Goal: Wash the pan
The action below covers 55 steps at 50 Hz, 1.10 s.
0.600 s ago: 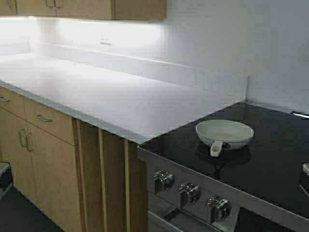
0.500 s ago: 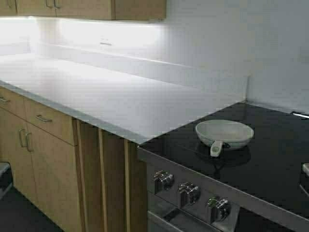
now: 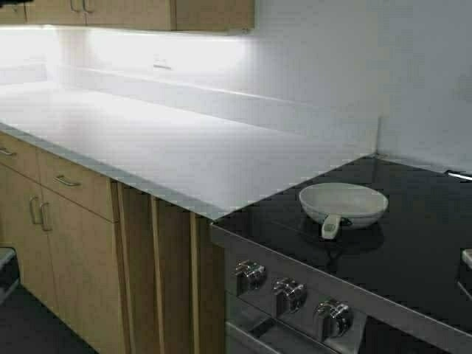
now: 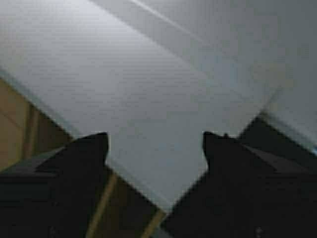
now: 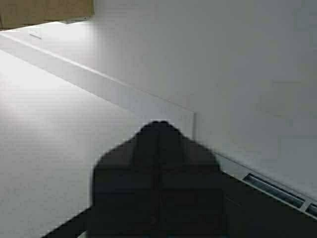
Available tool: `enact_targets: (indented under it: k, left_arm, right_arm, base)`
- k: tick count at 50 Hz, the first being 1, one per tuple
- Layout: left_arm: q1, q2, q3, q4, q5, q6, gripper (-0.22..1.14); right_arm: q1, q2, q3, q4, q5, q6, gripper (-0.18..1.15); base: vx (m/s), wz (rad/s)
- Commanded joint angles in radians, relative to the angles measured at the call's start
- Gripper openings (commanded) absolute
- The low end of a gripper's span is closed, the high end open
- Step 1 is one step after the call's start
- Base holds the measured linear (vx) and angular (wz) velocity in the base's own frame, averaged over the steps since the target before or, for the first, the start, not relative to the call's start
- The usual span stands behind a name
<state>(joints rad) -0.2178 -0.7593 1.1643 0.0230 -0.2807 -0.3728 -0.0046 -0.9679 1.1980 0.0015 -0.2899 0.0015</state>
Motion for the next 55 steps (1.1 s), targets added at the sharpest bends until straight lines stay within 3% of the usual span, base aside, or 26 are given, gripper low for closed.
enact_targets:
  k: [1, 13, 36, 55]
  left_arm:
    - [-0.101, 0.156, -0.040, 0.008, -0.094, -0.015, 0.94]
    - [-0.193, 0.436, -0.081, 0.025, -0.299, -0.147, 0.94]
    - [-0.221, 1.015, -0.273, 0.253, -0.716, -0.600, 0.94]
    - [-0.345, 1.381, -0.535, 0.258, -0.822, -0.741, 0.94]
  right_arm:
    - [-0.002, 0.003, -0.011, 0.000, -0.003, 0.000, 0.07]
    - [-0.002, 0.003, -0.014, 0.000, 0.008, -0.002, 0.07]
    - [-0.002, 0.003, -0.011, 0.000, 0.008, -0.002, 0.07]
    - [-0.002, 0.005, -0.009, 0.000, 0.012, -0.002, 0.07]
  base:
    - [0.00, 0.00]
    - [0.00, 0.00]
    - [0.00, 0.00]
    - [0.00, 0.00]
